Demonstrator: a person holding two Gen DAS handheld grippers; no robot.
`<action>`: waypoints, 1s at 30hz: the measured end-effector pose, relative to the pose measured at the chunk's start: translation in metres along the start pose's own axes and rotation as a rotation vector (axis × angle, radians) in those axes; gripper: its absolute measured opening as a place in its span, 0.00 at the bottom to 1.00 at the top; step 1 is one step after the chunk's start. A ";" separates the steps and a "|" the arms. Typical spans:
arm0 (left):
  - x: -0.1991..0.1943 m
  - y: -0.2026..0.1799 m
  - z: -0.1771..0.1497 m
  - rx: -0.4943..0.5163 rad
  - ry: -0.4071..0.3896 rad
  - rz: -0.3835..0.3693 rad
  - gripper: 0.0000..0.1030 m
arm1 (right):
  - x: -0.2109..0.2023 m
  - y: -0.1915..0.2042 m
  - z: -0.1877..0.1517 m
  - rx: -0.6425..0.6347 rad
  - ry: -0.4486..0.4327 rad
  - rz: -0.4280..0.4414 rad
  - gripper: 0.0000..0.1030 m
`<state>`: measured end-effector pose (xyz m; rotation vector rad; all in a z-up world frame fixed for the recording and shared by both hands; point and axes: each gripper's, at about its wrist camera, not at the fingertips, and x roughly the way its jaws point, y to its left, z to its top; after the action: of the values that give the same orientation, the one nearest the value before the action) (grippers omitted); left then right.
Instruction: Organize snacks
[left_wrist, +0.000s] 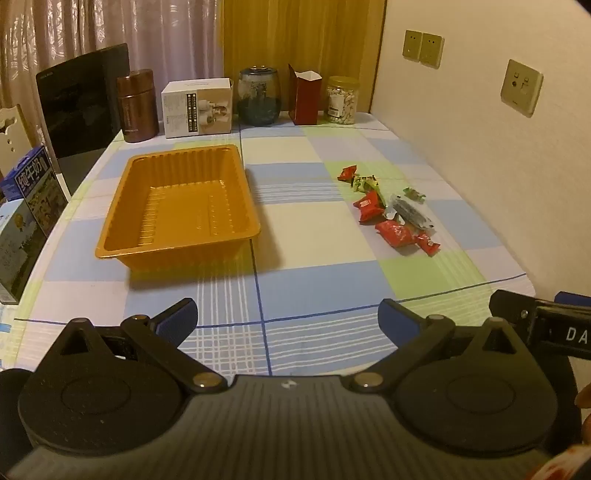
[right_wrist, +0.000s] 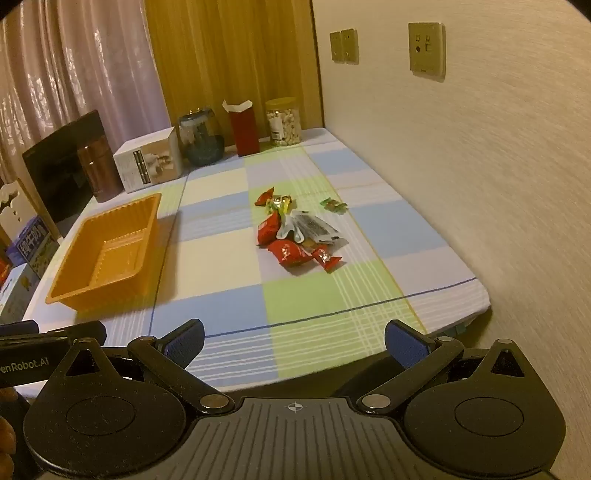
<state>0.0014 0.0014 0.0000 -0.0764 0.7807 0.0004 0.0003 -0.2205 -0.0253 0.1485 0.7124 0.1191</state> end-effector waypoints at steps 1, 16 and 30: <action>0.001 0.001 0.001 -0.007 0.002 -0.011 1.00 | -0.001 0.000 0.000 0.000 0.001 0.000 1.00; 0.000 -0.003 -0.001 0.011 -0.003 -0.010 1.00 | -0.002 -0.001 0.003 0.004 -0.001 0.004 1.00; -0.001 -0.002 0.000 0.001 -0.011 -0.019 1.00 | -0.001 -0.001 -0.002 0.000 -0.007 0.006 1.00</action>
<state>0.0008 -0.0001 0.0012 -0.0829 0.7691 -0.0172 -0.0019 -0.2211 -0.0262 0.1507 0.7048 0.1244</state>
